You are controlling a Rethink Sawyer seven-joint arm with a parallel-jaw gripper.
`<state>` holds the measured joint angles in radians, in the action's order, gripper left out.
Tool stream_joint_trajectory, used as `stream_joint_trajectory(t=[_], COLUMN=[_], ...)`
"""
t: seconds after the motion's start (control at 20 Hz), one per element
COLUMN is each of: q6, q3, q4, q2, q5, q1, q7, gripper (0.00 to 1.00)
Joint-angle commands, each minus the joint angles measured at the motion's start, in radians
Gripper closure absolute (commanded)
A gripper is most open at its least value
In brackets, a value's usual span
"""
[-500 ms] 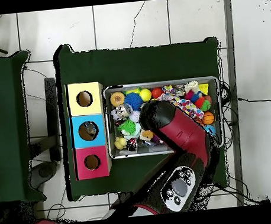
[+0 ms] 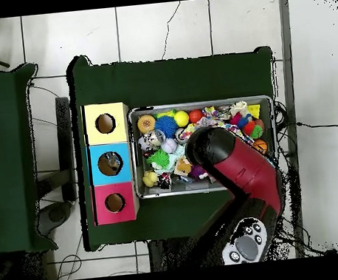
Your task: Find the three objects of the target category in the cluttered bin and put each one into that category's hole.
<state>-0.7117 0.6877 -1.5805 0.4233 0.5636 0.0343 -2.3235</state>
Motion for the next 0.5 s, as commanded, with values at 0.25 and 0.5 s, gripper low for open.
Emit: stream_joint_trajectory(t=[0.25,0.5], q6=[0.018,-0.029], q3=[-0.153,-0.128], q4=[0.013,0.077], q2=[0.018,-0.022], q5=[-0.101,-0.110], q1=[-0.033,-0.012], q7=[-0.027,-0.095], gripper=[0.00,0.00])
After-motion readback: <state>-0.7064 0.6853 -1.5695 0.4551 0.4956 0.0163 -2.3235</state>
